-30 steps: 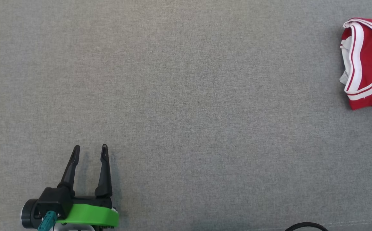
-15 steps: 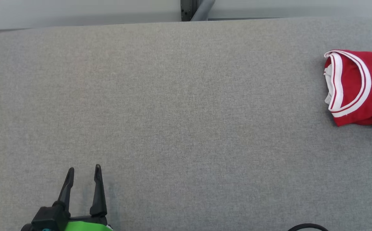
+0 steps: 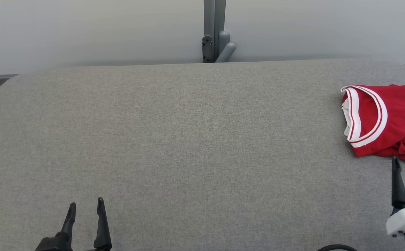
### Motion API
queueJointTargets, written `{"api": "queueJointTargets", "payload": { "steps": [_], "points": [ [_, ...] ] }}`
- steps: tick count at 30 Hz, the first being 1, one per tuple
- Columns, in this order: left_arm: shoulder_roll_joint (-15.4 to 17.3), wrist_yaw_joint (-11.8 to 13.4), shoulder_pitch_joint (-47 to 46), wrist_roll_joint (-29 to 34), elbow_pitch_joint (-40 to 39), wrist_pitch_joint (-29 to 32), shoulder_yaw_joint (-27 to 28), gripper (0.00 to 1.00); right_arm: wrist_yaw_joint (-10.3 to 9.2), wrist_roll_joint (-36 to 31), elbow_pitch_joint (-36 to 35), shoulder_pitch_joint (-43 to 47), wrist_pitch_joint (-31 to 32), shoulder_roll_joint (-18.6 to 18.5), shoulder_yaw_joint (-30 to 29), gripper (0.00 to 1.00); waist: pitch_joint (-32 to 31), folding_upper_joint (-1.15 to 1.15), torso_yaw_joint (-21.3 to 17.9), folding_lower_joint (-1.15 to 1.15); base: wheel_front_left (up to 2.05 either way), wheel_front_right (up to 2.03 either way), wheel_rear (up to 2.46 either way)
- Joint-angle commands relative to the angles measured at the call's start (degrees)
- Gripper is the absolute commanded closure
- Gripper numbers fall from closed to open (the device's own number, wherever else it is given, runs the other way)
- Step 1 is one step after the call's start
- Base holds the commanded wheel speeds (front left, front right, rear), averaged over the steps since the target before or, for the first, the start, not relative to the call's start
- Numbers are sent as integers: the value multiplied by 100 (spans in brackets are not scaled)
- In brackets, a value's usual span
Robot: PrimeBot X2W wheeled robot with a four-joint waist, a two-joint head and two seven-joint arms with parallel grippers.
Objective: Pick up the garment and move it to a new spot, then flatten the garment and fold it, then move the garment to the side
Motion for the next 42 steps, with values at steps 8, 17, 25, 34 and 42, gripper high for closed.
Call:
{"api": "queueJointTargets", "payload": {
  "steps": [8,17,25,34,42],
  "points": [
    [16,-25,-160,152,313,-15,42,0,-9,-1053,-552,676,-37,748,-137,0,-155,1,66,0,0,0,0],
    [16,-233,-274,228,459,-15,95,0,-9,-1580,-816,839,-38,1033,153,0,-205,1,46,0,0,0,0],
    [16,-362,-292,217,543,-15,143,0,-9,-1677,-841,726,-38,1133,113,0,-229,1,84,0,0,0,0],
    [16,-445,-220,201,545,-15,149,0,-9,-1680,-723,685,-38,1197,95,0,-228,1,135,0,0,0,0],
    [16,-455,-221,221,502,-15,183,0,-9,-1639,-650,686,-38,1237,162,0,-217,1,141,0,0,0,0]
  ]
}}
